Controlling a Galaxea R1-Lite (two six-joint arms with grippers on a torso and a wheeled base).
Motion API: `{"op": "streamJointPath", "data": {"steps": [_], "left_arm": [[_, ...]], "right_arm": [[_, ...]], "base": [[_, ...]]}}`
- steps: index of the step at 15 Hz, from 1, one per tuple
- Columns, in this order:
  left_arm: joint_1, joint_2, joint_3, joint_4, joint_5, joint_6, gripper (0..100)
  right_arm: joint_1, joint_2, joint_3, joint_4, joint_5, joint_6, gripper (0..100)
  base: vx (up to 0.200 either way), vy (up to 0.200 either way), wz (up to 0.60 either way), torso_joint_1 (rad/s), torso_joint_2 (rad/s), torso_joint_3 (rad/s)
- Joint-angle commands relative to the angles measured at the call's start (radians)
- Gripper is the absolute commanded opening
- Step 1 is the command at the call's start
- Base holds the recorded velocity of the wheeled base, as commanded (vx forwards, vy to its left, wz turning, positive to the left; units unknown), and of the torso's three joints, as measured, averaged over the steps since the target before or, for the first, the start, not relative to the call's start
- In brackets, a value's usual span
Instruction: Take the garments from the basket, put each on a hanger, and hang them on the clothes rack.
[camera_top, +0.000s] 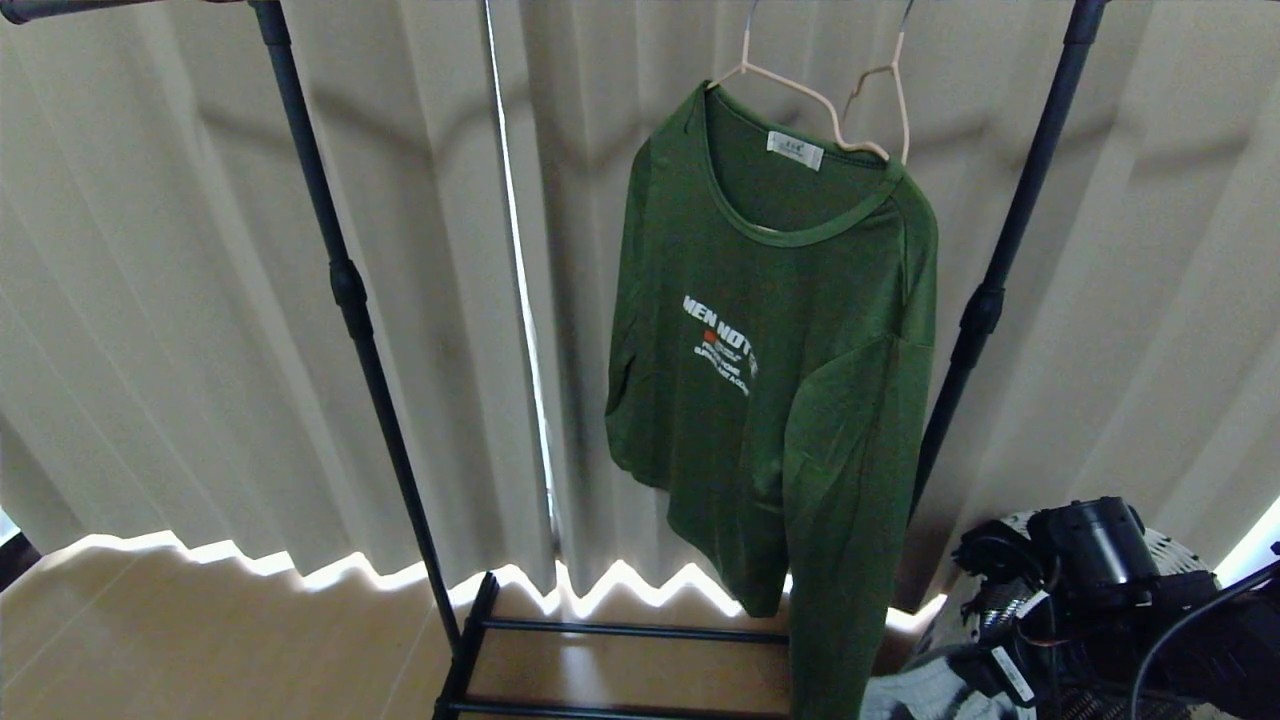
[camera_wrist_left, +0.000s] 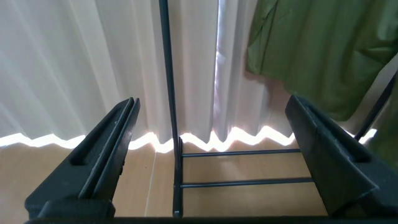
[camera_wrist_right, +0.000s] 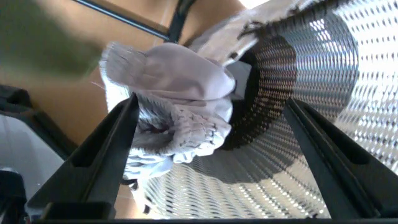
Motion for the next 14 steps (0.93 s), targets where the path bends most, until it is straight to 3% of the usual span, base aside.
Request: {"op": "streamJointPath", "data": {"steps": [1, 2, 3, 10, 14], "left_arm": [[0.000, -0.001, 0.000, 0.000, 0.000, 0.000, 100], [0.002, -0.001, 0.000, 0.000, 0.000, 0.000, 100], [0.000, -0.001, 0.000, 0.000, 0.000, 0.000, 100], [0.000, -0.001, 0.000, 0.000, 0.000, -0.001, 100], [0.002, -0.001, 0.000, 0.000, 0.000, -0.001, 100]], "right_arm": [[-0.003, 0.020, 0.002, 0.001, -0.025, 0.000, 100], [-0.003, 0.024, 0.006, 0.000, -0.030, 0.001, 100], [-0.001, 0.024, 0.009, 0.003, -0.030, 0.001, 0], [-0.001, -0.006, 0.025, 0.003, -0.024, 0.006, 0], [0.006, -0.215, 0.067, 0.006, -0.017, 0.003, 0]], "base": [[0.000, 0.000, 0.00, 0.000, 0.00, 0.000], [0.000, 0.000, 0.00, 0.000, 0.00, 0.000], [0.000, 0.000, 0.00, 0.000, 0.00, 0.000], [0.000, 0.000, 0.00, 0.000, 0.00, 0.000], [0.000, 0.000, 0.00, 0.000, 0.00, 0.000]]}}
